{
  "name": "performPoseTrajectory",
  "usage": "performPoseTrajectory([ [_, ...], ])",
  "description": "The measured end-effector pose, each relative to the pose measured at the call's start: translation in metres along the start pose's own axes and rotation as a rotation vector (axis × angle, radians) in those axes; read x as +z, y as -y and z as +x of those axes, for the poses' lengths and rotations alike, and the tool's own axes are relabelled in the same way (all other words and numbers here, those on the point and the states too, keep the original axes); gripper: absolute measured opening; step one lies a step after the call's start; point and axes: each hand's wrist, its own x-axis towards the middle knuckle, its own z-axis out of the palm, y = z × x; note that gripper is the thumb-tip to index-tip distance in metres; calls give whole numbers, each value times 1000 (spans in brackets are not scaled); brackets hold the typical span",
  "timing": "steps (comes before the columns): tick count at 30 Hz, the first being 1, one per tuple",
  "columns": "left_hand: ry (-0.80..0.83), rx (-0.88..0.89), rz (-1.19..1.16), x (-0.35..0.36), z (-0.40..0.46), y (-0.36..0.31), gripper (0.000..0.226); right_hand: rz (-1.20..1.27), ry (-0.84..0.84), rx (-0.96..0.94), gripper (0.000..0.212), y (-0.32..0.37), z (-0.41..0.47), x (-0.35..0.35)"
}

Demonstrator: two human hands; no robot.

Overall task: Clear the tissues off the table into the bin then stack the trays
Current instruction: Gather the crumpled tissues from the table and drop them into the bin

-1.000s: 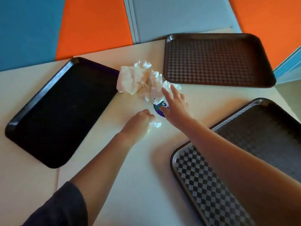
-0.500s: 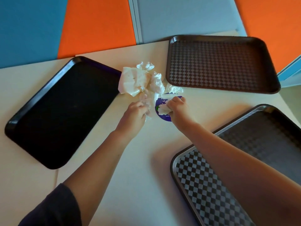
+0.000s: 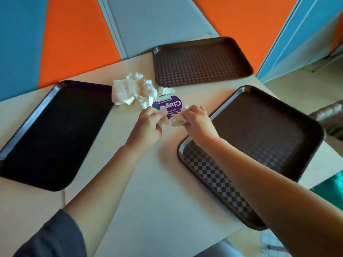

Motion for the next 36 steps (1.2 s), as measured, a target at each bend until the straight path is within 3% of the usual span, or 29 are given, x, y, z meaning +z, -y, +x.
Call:
performPoseTrajectory([
  [11, 115, 310, -49, 43, 2, -120, 29, 13, -210, 245, 22, -76, -103, -67],
  [23, 210, 561, -5, 172, 26, -334, 17, -2, -331, 486, 22, -245, -225, -185],
  [30, 374, 504, -156, 275, 7, -433, 18, -5, -354, 691, 19, -345, -306, -208],
  [34, 453, 454, -186, 324, -10, -459, 14, 13, -345, 873, 9, -389, -350, -193],
  [36, 480, 438, -194, 349, -16, -466, 12, 24, -331, 942, 15, -408, -371, -184],
])
